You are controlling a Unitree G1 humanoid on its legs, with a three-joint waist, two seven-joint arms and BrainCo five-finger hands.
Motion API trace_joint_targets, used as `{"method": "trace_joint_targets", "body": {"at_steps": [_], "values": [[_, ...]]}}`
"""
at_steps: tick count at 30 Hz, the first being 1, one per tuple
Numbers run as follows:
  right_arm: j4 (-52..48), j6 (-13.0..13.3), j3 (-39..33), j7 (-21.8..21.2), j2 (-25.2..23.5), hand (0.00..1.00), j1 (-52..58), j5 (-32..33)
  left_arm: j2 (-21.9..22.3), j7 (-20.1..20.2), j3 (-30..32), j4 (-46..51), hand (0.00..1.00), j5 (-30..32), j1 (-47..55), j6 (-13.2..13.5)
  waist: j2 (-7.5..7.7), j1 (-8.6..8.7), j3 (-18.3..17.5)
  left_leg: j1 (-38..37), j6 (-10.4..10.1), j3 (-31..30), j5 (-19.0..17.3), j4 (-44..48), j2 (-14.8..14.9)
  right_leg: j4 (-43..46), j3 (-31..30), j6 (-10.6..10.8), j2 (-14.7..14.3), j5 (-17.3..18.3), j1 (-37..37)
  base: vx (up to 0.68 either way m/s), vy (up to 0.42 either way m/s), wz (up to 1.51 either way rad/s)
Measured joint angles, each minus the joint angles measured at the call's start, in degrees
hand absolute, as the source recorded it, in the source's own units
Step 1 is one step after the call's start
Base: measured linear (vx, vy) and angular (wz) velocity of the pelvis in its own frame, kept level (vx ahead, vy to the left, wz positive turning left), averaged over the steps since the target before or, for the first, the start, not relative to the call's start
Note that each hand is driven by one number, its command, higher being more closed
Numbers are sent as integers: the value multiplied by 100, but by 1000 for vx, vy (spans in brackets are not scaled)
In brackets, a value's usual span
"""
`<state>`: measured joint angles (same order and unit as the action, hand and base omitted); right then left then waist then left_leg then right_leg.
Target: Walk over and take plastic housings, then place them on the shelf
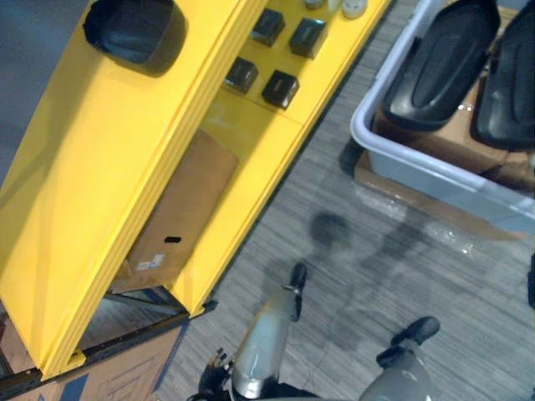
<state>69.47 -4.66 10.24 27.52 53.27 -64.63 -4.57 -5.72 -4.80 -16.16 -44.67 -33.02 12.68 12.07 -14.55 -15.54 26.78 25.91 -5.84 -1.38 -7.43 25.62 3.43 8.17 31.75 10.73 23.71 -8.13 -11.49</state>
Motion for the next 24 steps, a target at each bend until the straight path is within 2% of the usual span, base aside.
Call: {"method": "trace_joint_targets", "body": {"at_steps": [2, 7, 11, 17, 20, 22, 24], "values": [[-235, 133, 12, 152, -34, 100, 231, -143, -87, -180, 144, 372, 0, 232, 37, 27, 146, 70, 104, -104, -3, 15, -46, 33, 25, -16, -3, -1, -24, 1, 115, -10, -6, -6], [-835, 188, 12, 264, -238, 100, 724, -313, -278, -553, 269, 962, 0, 743, 121, 19, 423, 253, 293, -362, -21, 69, -97, 1, 133, -65, -35, -22, -119, 14, 327, -30, -16, -10], [-1208, 195, 6, 392, -443, 100, 1040, -349, -293, -803, 391, 1267, 0, 1257, 282, -83, 514, 360, 347, -622, -45, 173, -79, -135, 189, -111, -121, -23, -161, 14, 460, -25, -16, -12], [-1712, 190, -1, 727, -861, 100, 1285, -557, -643, -863, 373, 1624, 0, 1713, 320, -307, 758, 427, 351, -866, -140, 353, -11, -368, 406, -267, -321, -86, -389, -31, 479, 4, -31, -21], [-2048, 209, -7, 985, -1127, 100, 1351, -704, -872, -882, 360, 1681, 0, 2047, 307, -396, 901, 546, 303, -935, -162, 418, 3, -423, 478, -295, -377, -109, -448, -48, 477, 15, -5, -15], [-2344, 259, -9, 1236, -1403, 100, 1540, -826, -1080, -922, 290, 1711, 0, 2276, 236, -457, 1086, 548, 229, -1013, -168, 517, 6, -445, 540, -352, -502, -121, -509, -58, 474, 5, 2, -24], [-2601, 368, -16, 1389, -1576, 100, 1741, -958, -1342, -911, 122, 1711, 0, 2284, 175, -492, 1210, 558, 164, -1047, -170, 550, 5, -455, 576, -378, -531, -141, -554, -73, 476, -5, -3, -16]]}}
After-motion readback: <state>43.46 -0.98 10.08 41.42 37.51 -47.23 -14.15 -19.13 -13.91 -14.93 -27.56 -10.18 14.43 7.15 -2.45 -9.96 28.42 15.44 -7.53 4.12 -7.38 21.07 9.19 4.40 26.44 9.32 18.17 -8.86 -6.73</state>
